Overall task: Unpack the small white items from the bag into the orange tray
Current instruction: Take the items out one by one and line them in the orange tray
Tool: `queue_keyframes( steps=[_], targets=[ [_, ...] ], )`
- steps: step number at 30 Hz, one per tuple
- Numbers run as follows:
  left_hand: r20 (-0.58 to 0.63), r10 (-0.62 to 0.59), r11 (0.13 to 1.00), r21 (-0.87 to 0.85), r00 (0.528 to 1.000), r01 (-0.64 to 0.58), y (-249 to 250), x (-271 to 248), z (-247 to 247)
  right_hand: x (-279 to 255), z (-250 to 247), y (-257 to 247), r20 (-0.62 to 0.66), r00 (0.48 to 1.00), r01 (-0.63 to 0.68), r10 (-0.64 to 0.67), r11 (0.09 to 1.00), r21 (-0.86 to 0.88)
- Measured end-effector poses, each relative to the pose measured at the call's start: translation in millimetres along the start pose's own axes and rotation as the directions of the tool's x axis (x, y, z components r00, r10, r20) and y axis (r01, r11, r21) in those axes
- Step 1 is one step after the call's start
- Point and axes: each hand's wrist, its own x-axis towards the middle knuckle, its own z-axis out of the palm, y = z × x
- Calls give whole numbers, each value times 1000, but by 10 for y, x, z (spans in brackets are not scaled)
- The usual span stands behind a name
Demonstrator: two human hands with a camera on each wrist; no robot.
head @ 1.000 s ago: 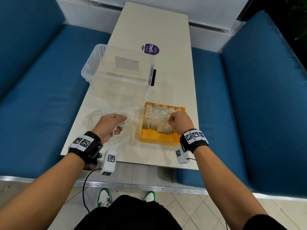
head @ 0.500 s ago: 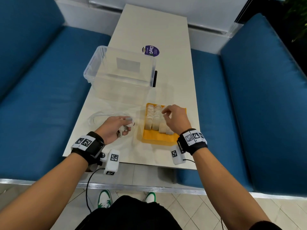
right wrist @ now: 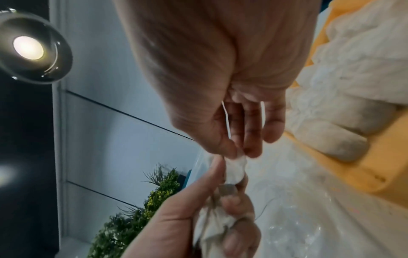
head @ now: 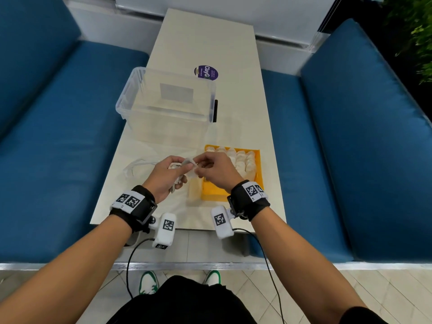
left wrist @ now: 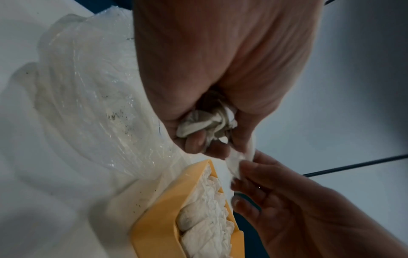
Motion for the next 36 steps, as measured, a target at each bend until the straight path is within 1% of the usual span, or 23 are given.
queue_keyframes(
  steps=[2, 5, 6, 8, 10, 13, 16, 19, 22, 24, 27, 31, 34, 36],
  targets=[
    [26, 11, 999, 47, 1000, -12, 13, -15, -37, 21, -27, -9, -38, 998, 41, -46, 993, -112],
    [70, 34, 989, 139, 997, -44, 39, -43, -80, 37, -48, -21, -6, 996, 88, -91, 973, -212],
    [71, 38, 984, 169, 997, -50, 40, -51, -81, 35, -46, -25, -12, 993, 111, -116, 971, -210],
    [54, 30, 984, 174, 998, -39, 26, -62, -70, 21, -34, -42, -72, 987, 134, -147, 979, -154],
    [37, 10, 994, 113, 999, -14, 7, -71, -54, 2, -22, -51, -118, 986, 105, -121, 985, -133],
    [49, -25, 999, 39, 998, 23, -8, -84, -36, -15, -5, -25, -129, 989, 61, -77, 991, -118],
    [64, -33, 994, 109, 997, 25, -14, -78, -31, -21, -6, -22, -128, 988, 77, -86, 994, -76],
    [48, -4, 981, 196, 999, -5, -16, -68, -37, -4, -27, -34, -141, 980, 115, -138, 980, -160],
    [42, 31, 972, 233, 999, -40, -17, -73, -34, -4, -54, -54, -158, 975, 135, -158, 980, -145],
    [62, 36, 963, 265, 997, -51, -26, -91, -14, -29, -68, -66, -162, 967, 175, -198, 974, -145],
    [73, 21, 948, 315, 997, -43, -36, -120, 15, -65, -167, -34, -160, 959, 200, -235, 957, -209],
    [35, -8, 946, 324, 999, -4, -32, -115, -20, -99, -531, 182, -190, 966, 122, -177, 955, -271],
    [3, -19, 950, 311, 1000, 17, -24, -104, -60, -158, -832, 420, -206, 973, 19, -105, 924, -381],
    [-7, -22, 952, 306, 1000, 24, -27, -88, -80, -211, -974, 573, -185, 982, -42, -47, 892, -451]
  ],
)
